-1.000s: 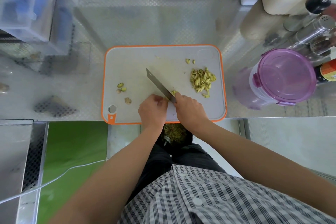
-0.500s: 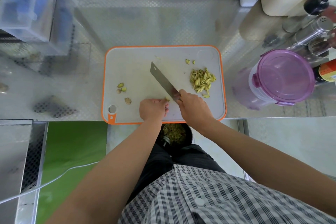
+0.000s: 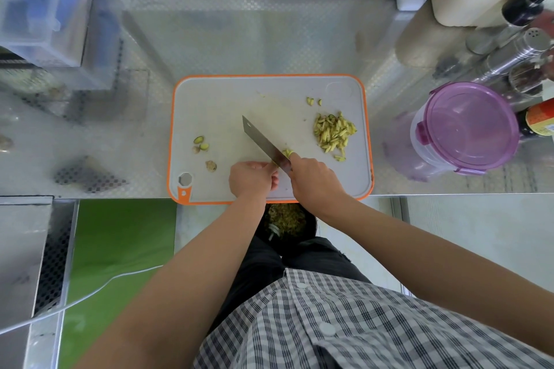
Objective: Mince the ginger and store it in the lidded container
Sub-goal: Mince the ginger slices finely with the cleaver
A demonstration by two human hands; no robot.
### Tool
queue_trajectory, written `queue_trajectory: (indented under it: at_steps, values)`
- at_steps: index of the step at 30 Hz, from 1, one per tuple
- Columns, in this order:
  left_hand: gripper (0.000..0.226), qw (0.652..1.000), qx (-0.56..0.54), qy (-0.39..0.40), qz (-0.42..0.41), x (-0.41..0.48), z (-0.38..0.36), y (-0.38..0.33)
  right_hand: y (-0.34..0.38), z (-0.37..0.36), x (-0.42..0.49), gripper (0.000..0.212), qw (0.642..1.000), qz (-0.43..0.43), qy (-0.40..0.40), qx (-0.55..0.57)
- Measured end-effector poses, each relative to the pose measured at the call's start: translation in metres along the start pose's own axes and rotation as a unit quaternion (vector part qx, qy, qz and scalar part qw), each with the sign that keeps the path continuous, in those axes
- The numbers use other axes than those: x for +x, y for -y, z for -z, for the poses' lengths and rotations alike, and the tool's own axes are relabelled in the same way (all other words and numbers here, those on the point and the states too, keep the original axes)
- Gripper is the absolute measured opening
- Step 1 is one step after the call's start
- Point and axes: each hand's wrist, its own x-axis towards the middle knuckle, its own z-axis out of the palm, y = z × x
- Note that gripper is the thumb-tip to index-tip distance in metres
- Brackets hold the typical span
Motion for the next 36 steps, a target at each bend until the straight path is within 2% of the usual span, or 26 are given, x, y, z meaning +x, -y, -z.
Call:
queue_trajectory:
  at_steps: [7, 11, 15, 36]
  values:
    - [0.023, 0.998, -0.002, 0.042, 0.045, 0.014, -0.001, 0.004, -0.006, -0.005, 0.0, 0.012, 0.999, 0.01, -0.021, 0.032]
    - [0.008, 1.0, 0.008, -0.002, -0.005, 0.008, 0.0, 0.007, -0.007, -0.002, -0.006, 0.012, 0.998, 0.032, -0.041, 0.034]
    - [0.005, 1.0, 0.006, -0.006, -0.019, 0.005, 0.0, 0.006, -0.007, -0.004, -0.007, 0.013, 0.998, 0.041, -0.036, 0.006]
    - [0.018, 1.0, -0.002, -0.001, -0.014, 0.002, 0.0, 0.005, -0.004, -0.007, -0.004, 0.013, 1.0, 0.026, -0.011, -0.007]
